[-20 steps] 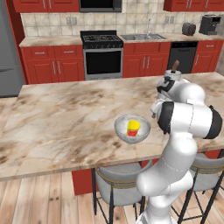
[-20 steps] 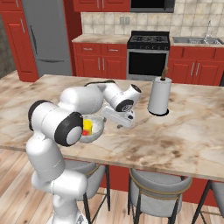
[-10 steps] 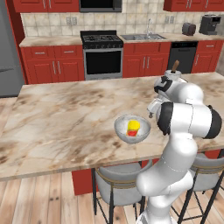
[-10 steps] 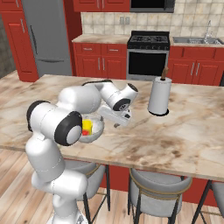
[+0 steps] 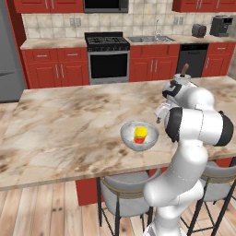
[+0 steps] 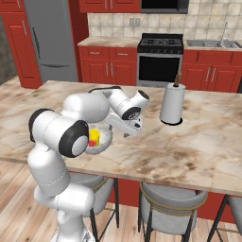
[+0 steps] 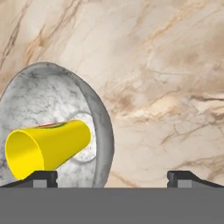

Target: Place the cup inside the bowl on the dining table and move the bowl to any counter.

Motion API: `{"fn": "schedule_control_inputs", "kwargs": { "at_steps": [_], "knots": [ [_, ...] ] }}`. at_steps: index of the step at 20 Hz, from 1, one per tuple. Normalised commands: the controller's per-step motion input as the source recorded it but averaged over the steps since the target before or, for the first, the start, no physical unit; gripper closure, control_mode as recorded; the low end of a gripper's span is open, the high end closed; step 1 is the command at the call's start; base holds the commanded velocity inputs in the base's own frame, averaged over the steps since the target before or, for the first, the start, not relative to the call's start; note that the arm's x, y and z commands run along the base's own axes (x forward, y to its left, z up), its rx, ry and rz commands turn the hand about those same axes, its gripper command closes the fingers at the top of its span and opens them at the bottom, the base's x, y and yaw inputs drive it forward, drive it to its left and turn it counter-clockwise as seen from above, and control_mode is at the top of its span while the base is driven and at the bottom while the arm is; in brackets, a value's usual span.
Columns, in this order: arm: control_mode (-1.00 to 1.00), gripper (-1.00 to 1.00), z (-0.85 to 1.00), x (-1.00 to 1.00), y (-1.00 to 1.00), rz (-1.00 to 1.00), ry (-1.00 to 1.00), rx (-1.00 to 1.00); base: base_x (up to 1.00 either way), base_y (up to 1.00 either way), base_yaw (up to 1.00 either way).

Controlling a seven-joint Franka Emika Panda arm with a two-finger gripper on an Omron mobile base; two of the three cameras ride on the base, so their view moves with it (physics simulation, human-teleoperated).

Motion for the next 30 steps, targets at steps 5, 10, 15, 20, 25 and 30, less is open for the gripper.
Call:
{"fn": "schedule_control_inputs", "kwargs": {
  "at_steps": [5, 10, 15, 20, 25, 30],
  "knots": [
    [-1.0, -1.0, 0.0, 0.0, 0.04, -0.06, 0.0, 0.0, 0.0, 0.0, 0.0],
    [-1.0, -1.0, 0.0, 0.0, 0.2, -0.02, 0.0, 0.0, 0.0, 0.0, 0.0],
    [-1.0, -1.0, -0.06, 0.0, 0.23, 0.0, 0.0, 0.0, 0.0, 0.0, 0.0],
    [-1.0, -1.0, -0.14, -0.04, 0.17, 0.0, 0.0, 0.0, 0.0, 0.0, 0.0],
    [-1.0, -1.0, -0.2, -0.08, 0.01, 0.0, 0.0, 0.0, 0.0, 0.0, 0.0],
    [-1.0, -1.0, -0.18, -0.01, 0.0, 0.0, 0.0, 0.0, 0.0, 0.0, 0.0]
  ]
}}
